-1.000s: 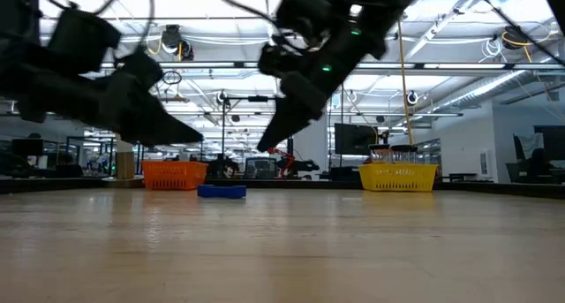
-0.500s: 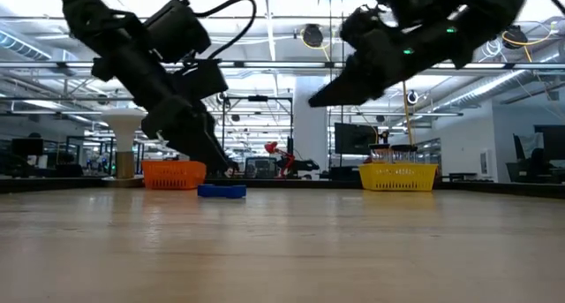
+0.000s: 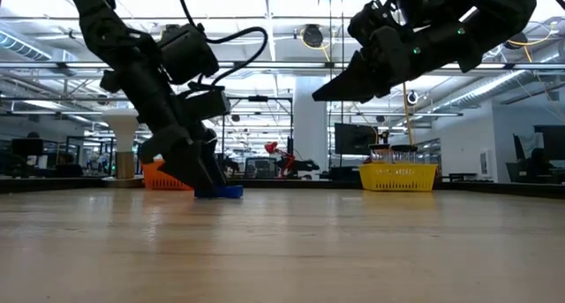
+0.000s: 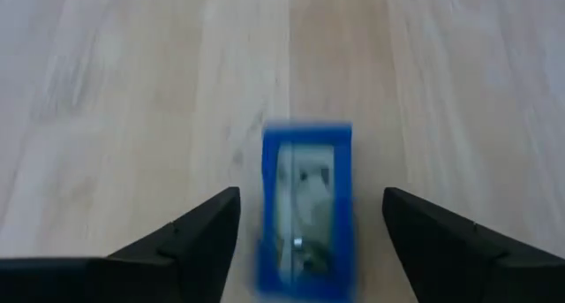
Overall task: Pick & Place Office items
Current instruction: Put the blue digital clock into the orange bin
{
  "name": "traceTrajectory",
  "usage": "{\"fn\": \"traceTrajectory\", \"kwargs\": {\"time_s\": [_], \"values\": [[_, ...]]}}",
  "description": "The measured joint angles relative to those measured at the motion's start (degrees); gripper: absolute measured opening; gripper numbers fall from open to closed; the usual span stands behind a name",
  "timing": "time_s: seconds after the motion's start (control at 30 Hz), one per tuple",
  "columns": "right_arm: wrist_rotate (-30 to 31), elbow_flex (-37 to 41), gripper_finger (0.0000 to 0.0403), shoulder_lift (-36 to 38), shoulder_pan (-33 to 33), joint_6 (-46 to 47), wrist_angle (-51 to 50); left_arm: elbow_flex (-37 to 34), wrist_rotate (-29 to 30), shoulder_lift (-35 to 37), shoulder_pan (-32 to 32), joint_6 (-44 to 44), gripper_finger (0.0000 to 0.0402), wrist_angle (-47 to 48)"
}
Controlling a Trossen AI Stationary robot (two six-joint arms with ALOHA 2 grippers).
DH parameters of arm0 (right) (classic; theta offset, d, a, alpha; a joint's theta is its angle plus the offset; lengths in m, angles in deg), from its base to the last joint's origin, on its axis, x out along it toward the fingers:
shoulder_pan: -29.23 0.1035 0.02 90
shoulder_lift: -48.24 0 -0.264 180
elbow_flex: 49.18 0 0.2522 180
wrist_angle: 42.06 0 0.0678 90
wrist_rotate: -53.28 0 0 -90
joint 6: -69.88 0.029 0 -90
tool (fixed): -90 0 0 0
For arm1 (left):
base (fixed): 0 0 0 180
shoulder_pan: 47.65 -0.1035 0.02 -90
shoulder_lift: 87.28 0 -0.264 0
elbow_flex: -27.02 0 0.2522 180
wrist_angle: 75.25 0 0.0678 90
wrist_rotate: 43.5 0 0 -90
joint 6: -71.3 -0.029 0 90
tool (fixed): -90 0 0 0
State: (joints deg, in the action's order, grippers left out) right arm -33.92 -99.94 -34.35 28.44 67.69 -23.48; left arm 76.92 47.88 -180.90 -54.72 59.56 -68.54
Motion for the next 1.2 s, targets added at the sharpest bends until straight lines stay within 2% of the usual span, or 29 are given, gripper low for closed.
{"fn": "traceTrajectory", "kwargs": {"time_s": [0.13,0.3,0.4,0.5,0.7,0.9,0.97,1.03,1.2], "values": [[-0.04,-0.01,0.0001,0.00,0.32,-0.32,0.49,0.15,-0.46,-1.27,-0.09,0.22,0.0242,-1.88],[0.07,-0.02,0.0001,0.00,0.53,-0.49,0.43,0.17,-0.94,-1.78,-0.15,0.27,0.0171,-2.38],[0.05,-0.02,0.0001,0.00,0.54,-0.46,0.34,0.07,1.19,-0.65,-0.89,1.23,0.0135,-1.28],[0.07,-0.02,0.0001,0.00,0.54,-0.44,-0.04,-0.13,3.34,2.46,-2.93,2.21,0.0135,2.27],[0.09,-0.02,0.0001,-0.02,0.56,-0.22,-0.46,-0.07,8.48,13.63,-10.65,8.54,0.0135,11.48],[0.09,-0.02,0.0001,-0.02,0.54,-0.25,-0.44,-0.05,17.28,22.52,-20.33,14.78,0.0139,14.64],[0.07,-0.02,0.0001,-0.02,0.54,-0.25,-0.42,-0.05,17.12,22.97,-24.45,15.81,0.0140,13.78],[0.09,-0.02,0.0001,-0.02,0.54,-0.25,-0.42,-0.05,14.43,22.39,-28.85,17.12,0.0141,13.44],[0.09,-0.02,0.0001,-0.02,0.54,-0.25,-0.40,-0.05,10.19,16.64,-36.02,19.45,0.0143,9.88]]}}
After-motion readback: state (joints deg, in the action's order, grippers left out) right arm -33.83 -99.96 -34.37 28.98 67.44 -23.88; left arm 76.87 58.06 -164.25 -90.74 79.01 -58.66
